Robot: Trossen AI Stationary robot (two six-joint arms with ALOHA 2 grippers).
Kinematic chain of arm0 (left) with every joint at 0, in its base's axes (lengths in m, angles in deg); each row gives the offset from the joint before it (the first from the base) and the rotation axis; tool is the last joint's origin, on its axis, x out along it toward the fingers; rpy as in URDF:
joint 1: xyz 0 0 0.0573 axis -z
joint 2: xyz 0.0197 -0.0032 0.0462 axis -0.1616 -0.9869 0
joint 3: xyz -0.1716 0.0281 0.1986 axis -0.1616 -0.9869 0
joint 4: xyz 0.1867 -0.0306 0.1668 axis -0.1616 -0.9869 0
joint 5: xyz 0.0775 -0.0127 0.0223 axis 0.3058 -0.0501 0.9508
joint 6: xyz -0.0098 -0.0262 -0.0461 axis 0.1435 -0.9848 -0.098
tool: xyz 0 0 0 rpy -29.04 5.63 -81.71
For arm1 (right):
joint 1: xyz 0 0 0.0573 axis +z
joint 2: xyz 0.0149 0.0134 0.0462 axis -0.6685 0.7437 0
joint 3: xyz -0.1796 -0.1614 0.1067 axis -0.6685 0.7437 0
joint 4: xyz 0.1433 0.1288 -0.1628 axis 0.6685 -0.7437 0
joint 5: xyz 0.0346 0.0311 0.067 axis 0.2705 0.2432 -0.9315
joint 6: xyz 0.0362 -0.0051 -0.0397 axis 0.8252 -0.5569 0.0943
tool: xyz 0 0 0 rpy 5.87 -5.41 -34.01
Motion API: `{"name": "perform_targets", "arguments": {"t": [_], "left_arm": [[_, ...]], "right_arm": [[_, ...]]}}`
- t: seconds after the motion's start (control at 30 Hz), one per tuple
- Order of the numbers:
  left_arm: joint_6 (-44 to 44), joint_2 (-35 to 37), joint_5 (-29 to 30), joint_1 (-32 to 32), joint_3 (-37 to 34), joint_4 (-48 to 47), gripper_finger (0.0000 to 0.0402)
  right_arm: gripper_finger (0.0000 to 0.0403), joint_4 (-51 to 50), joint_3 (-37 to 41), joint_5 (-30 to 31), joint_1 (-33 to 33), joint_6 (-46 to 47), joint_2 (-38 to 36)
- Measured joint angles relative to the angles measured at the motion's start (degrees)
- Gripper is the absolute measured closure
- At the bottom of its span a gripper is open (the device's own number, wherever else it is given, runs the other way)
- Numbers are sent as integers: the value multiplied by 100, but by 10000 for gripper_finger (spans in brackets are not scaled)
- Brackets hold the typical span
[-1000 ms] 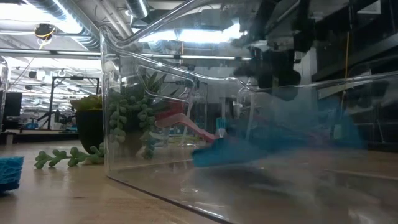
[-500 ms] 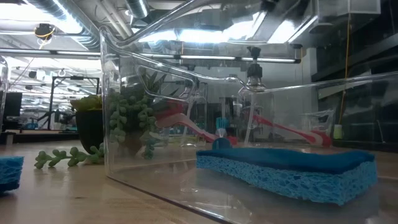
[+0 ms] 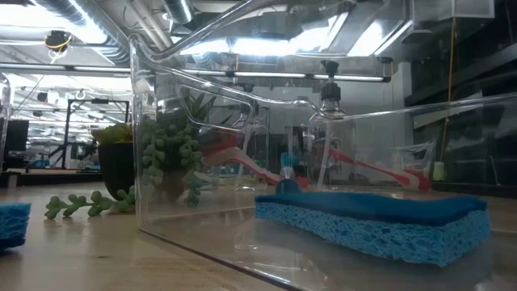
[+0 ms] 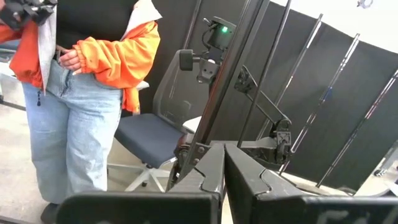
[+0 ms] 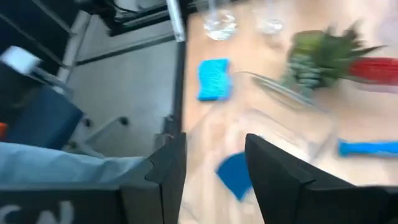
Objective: Pick & Place Kitchen Sink Supplies
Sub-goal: Put the blue sponge into the bottom transparent bin
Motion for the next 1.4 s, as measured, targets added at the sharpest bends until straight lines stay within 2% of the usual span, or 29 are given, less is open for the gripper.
{"name": "perform_targets", "arguments": {"t": [0.4, 0.63, 1.07, 1.23, 1.4], "left_arm": [[-1, 0, 1, -1, 0, -1, 395], [1, 0, 2, -1, 0, 0, 395], [1, 0, 2, 0, 0, -1, 395], [3, 0, 0, 0, 0, 0, 395], [1, 0, 2, -1, 0, 0, 395]], "right_arm": [[240, -519, -87, 75, 770, 165, 42], [240, -932, -87, 89, 1279, 728, 141], [240, -2142, -86, 589, 2147, 1667, 559], [240, -2298, -84, 817, 2302, 1919, 850], [240, -2307, -84, 733, 2308, 1915, 1131]]}}
